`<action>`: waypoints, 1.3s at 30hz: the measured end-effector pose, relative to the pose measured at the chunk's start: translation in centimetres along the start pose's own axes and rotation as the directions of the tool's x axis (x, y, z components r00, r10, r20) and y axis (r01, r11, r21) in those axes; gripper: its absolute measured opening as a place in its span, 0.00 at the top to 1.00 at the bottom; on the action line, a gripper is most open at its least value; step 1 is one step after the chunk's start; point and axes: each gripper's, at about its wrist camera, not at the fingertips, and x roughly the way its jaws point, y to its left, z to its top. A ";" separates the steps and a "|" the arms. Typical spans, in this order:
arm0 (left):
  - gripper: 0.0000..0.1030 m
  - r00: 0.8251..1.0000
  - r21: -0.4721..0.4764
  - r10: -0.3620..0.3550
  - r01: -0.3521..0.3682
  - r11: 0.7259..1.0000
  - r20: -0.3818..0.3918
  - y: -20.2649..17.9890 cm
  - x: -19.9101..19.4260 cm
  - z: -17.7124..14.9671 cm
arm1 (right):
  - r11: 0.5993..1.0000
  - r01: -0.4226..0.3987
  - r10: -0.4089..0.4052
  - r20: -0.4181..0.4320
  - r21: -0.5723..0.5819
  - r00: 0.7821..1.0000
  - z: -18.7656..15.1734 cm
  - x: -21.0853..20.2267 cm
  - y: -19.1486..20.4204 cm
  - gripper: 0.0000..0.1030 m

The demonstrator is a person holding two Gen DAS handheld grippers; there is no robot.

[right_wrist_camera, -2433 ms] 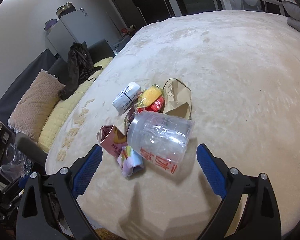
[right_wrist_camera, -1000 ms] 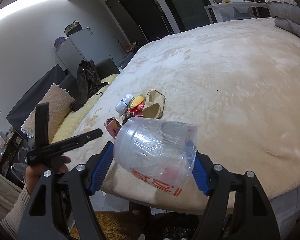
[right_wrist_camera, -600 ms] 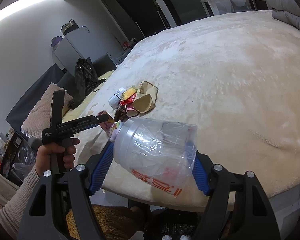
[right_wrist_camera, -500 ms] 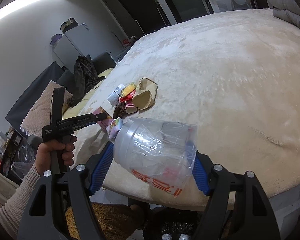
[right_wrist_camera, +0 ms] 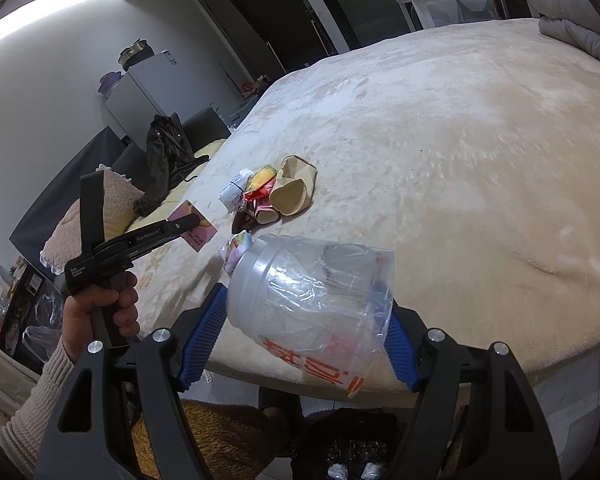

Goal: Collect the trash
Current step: 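Carry the pink cup and clear cup with both tools over the black bin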

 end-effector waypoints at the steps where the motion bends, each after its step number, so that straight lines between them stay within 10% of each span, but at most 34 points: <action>1: 0.77 1.000 -0.001 -0.010 0.010 1.000 0.003 -0.2 -0.6 -0.1 | 1.000 0.000 0.000 0.000 0.005 1.000 -0.2 -0.2 0.1 0.30; 39: 0.77 0.957 0.198 -0.262 0.235 0.952 0.122 -11.0 -22.5 -12.8 | 0.989 0.024 -0.016 0.058 -0.148 0.998 -7.5 -12.9 8.3 0.30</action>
